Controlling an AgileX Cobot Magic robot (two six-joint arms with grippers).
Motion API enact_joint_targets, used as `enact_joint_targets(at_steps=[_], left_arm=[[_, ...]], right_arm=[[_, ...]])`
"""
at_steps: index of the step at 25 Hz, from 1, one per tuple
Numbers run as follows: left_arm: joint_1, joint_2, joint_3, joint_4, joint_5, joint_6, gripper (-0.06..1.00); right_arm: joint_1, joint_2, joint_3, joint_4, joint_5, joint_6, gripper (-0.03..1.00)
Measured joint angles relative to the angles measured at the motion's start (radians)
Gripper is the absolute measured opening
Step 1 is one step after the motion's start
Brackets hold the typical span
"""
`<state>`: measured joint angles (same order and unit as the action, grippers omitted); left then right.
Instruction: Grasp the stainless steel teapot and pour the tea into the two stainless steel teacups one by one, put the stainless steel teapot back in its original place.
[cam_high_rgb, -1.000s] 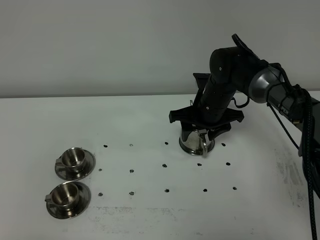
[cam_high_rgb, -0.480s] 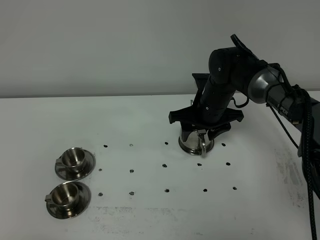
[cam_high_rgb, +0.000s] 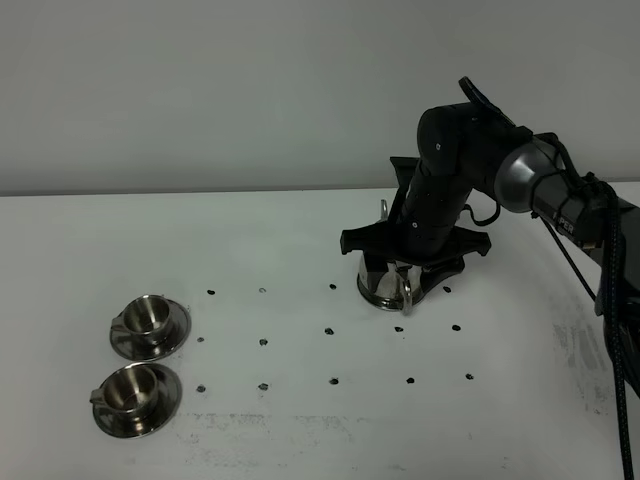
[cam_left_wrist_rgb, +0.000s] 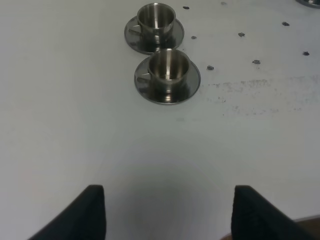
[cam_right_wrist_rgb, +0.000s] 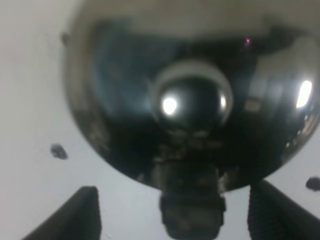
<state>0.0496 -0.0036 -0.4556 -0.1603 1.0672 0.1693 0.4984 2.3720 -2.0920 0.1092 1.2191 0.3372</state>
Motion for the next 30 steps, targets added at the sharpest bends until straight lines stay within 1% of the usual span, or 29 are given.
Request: enact_joint_targets(at_steps=[15, 30], left_arm=[[0.000, 0.000, 0.000, 0.001, 0.000, 0.000, 0.54], [0.000, 0.000, 0.000, 0.001, 0.000, 0.000, 0.54]], right_arm=[[0.000, 0.000, 0.007, -0.058, 0.000, 0.000, 0.59], [-0.002, 0.000, 0.007, -0.062, 0.000, -0.003, 0.59]])
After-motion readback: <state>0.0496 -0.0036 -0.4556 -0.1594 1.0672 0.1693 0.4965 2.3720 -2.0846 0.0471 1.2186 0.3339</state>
